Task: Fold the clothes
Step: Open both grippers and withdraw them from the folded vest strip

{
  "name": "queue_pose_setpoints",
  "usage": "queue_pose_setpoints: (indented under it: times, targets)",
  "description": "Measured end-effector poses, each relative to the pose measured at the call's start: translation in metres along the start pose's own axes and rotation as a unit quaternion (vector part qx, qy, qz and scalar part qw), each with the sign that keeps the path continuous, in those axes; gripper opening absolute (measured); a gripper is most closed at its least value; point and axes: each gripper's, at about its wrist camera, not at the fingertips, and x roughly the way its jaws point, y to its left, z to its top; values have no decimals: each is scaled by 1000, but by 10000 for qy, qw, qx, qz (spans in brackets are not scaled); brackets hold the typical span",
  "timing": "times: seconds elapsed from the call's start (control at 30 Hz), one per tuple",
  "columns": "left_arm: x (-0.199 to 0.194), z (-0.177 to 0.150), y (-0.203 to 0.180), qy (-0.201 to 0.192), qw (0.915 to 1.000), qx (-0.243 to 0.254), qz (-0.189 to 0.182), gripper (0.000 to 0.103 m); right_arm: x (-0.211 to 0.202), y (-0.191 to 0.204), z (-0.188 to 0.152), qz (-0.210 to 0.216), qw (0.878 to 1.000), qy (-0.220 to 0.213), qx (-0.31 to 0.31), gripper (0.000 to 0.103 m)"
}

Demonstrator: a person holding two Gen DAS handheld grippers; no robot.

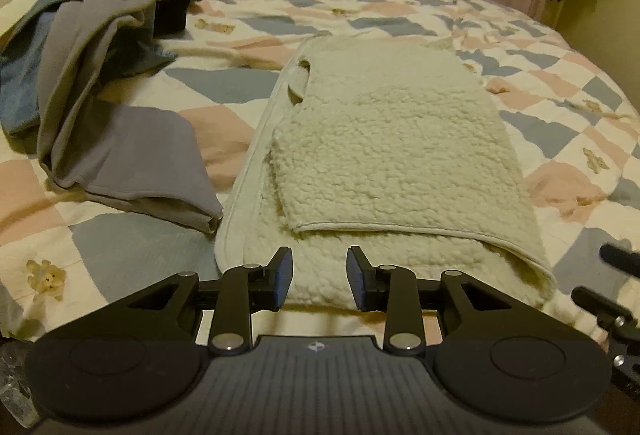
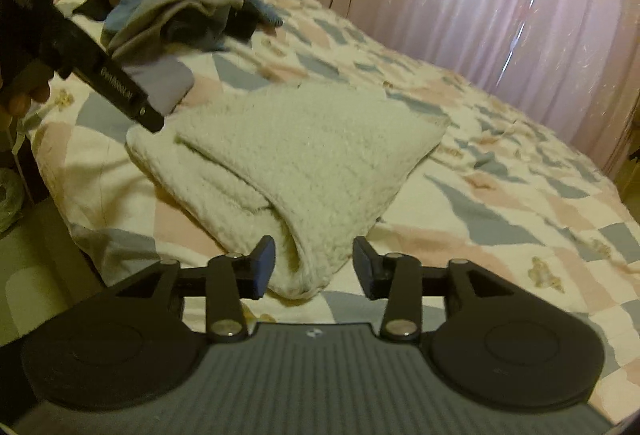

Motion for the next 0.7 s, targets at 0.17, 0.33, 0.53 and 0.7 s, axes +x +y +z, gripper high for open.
queue_pose_setpoints:
  times: [0.17,0.33,0.53,0.7]
  targets:
    - [-18,-18,-3,-331,9984,443,66,39,-15,9,-4,-63,9996,-92,-245,45]
    - [-11,-44,6,-238,9927,1132,352,40,-17,17,-17,-20,9991,24,-429,46]
    - [-2,-46,15,-44,9913,1209,526,40,-8,15,-21,32,9994,147,-316,46]
    - [1,-39,12,-30,9924,1132,486,42,-1,7,-19,154,9997,179,-17,46]
